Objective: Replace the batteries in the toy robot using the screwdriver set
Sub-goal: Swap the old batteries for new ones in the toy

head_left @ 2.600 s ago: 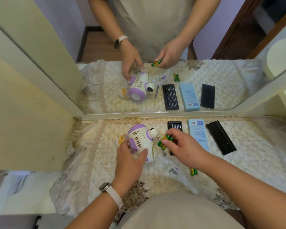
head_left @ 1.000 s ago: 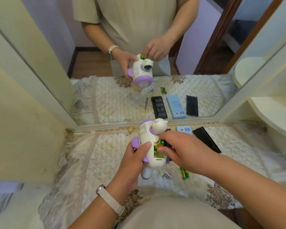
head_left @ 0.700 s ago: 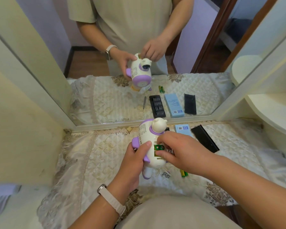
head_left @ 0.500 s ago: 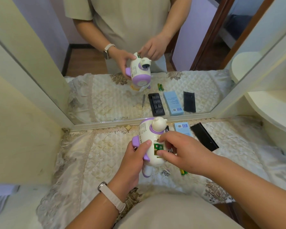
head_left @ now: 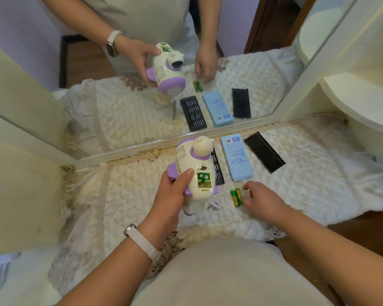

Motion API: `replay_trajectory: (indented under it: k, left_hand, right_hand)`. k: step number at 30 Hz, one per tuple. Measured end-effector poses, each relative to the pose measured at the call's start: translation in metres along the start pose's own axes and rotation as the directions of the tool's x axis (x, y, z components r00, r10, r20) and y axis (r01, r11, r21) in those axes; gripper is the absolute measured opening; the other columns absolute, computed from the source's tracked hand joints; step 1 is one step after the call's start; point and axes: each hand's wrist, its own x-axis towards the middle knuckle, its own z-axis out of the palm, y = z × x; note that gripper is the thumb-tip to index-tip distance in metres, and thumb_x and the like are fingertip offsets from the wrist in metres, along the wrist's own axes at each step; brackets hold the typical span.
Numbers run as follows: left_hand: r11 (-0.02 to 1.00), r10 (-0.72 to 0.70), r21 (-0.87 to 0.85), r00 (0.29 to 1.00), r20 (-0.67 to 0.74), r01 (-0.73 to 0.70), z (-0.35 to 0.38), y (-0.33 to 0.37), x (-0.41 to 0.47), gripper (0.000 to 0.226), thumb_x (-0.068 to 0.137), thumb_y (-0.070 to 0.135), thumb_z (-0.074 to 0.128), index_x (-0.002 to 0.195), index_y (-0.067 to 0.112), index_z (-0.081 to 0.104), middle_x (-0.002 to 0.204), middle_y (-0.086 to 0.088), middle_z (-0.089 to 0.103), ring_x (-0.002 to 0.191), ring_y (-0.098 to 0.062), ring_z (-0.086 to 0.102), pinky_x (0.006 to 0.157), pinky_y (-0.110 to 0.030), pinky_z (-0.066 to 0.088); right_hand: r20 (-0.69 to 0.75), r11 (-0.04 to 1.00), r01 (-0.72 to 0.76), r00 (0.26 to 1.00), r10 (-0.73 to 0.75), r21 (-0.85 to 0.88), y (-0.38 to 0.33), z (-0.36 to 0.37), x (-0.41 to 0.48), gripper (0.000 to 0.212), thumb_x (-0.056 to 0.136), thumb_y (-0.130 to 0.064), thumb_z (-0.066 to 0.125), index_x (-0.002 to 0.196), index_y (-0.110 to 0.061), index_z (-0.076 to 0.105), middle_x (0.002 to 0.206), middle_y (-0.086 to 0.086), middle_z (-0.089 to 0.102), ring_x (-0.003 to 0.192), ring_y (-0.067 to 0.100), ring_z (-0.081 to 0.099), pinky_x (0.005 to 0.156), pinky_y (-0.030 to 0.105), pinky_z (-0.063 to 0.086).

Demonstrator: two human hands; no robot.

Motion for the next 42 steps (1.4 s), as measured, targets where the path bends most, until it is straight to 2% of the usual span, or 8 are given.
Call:
replay_trajectory:
  k: [4, 8, 17, 25, 30, 33, 35, 42]
  left_hand:
    - [0.999, -0.006, 0.049, 0.999, 0.036, 0.004, 0.006, 0.0, 0.002, 0.074, 0.069, 0.052, 0.072, 0.13, 0.012, 0.056, 0.116, -0.018, 0.071, 0.106, -0.036, 0.07, 0.078, -0.041, 0.055]
    - [0.996, -0.017, 0.091, 0.995, 0.095, 0.008, 0.008, -0.002, 0.005, 0.071, 0.074, 0.05, 0.071, 0.133, 0.012, 0.055, 0.119, -0.019, 0.071, 0.106, -0.04, 0.07, 0.086, -0.048, 0.057]
    - [0.995, -0.006, 0.096, 0.99, 0.144, -0.008, 0.009, 0.002, -0.004, 0.059, 0.086, 0.039, 0.064, 0.134, 0.007, 0.053, 0.118, -0.025, 0.069, 0.1, -0.046, 0.07, 0.071, -0.038, 0.058]
    - [0.998, 0.005, 0.067, 0.999, 0.038, -0.007, 0.002, 0.003, -0.016, 0.066, 0.077, 0.045, 0.067, 0.132, 0.011, 0.056, 0.118, -0.017, 0.072, 0.106, -0.036, 0.07, 0.069, -0.032, 0.057]
    - [0.998, 0.062, 0.02, 0.997, 0.042, -0.063, 0.008, 0.013, -0.025, 0.054, 0.085, 0.038, 0.067, 0.129, 0.009, 0.057, 0.115, -0.02, 0.072, 0.1, -0.033, 0.072, 0.066, -0.029, 0.057]
    - [0.993, 0.12, -0.008, 0.993, 0.009, -0.12, 0.017, 0.022, -0.033, 0.068, 0.076, 0.046, 0.069, 0.131, 0.009, 0.056, 0.118, -0.021, 0.07, 0.106, -0.039, 0.069, 0.074, -0.039, 0.058]
    - [0.987, 0.155, -0.042, 0.988, -0.005, -0.155, 0.022, 0.029, -0.037, 0.07, 0.075, 0.048, 0.07, 0.133, 0.011, 0.055, 0.121, -0.022, 0.068, 0.11, -0.045, 0.066, 0.083, -0.048, 0.056]
    - [0.953, 0.278, -0.112, 0.959, -0.047, -0.282, 0.046, 0.071, -0.058, 0.073, 0.068, 0.047, 0.071, 0.129, 0.009, 0.056, 0.12, -0.022, 0.069, 0.108, -0.044, 0.067, 0.073, -0.037, 0.056]
  right_hand:
    - [-0.013, 1.0, -0.001, 1.0, 0.001, -0.011, 0.008, 0.019, 0.002, 0.05, 0.089, -0.043, 0.058, 0.13, -0.015, 0.048, 0.118, 0.006, 0.054, 0.096, 0.02, 0.057, 0.075, 0.03, 0.044]
    - [-0.026, 1.0, 0.009, 1.0, -0.009, 0.009, 0.009, 0.035, 0.006, 0.039, 0.086, -0.046, 0.06, 0.111, -0.017, 0.053, 0.103, 0.004, 0.054, 0.081, 0.017, 0.052, 0.066, 0.031, 0.042]
    - [-0.106, 0.994, -0.012, 0.994, 0.023, 0.104, 0.005, 0.043, 0.006, 0.018, 0.089, -0.034, 0.059, 0.089, -0.017, 0.054, 0.089, 0.001, 0.049, 0.075, 0.019, 0.053, 0.061, 0.031, 0.041]
    - [-0.133, 0.98, 0.034, 0.991, -0.008, 0.195, 0.008, 0.037, 0.003, 0.019, 0.092, -0.032, 0.059, 0.084, -0.015, 0.059, 0.083, 0.0, 0.05, 0.072, 0.017, 0.051, 0.052, 0.018, 0.027]
    - [-0.187, 0.944, 0.201, 0.97, -0.155, 0.262, -0.009, 0.001, -0.014, 0.015, 0.092, -0.031, 0.062, 0.101, -0.021, 0.069, 0.09, -0.004, 0.055, 0.082, 0.011, 0.052, 0.062, 0.009, 0.03]
    - [-0.25, 0.899, 0.319, 0.936, -0.249, 0.299, -0.031, -0.034, -0.034, 0.021, 0.091, -0.032, 0.063, 0.111, -0.025, 0.068, 0.093, -0.009, 0.059, 0.082, 0.002, 0.053, 0.069, 0.012, 0.036]
    - [-0.278, 0.86, 0.399, 0.907, -0.318, 0.318, -0.049, -0.061, -0.05, 0.018, 0.091, -0.032, 0.063, 0.109, -0.031, 0.066, 0.087, -0.017, 0.059, 0.081, -0.004, 0.054, 0.068, 0.013, 0.038]
    - [-0.355, 0.695, 0.625, 0.778, -0.519, 0.355, -0.088, -0.129, -0.097, 0.046, 0.09, -0.029, 0.063, 0.099, -0.071, 0.047, 0.096, -0.026, 0.058, 0.081, 0.006, 0.058, 0.069, 0.018, 0.047]
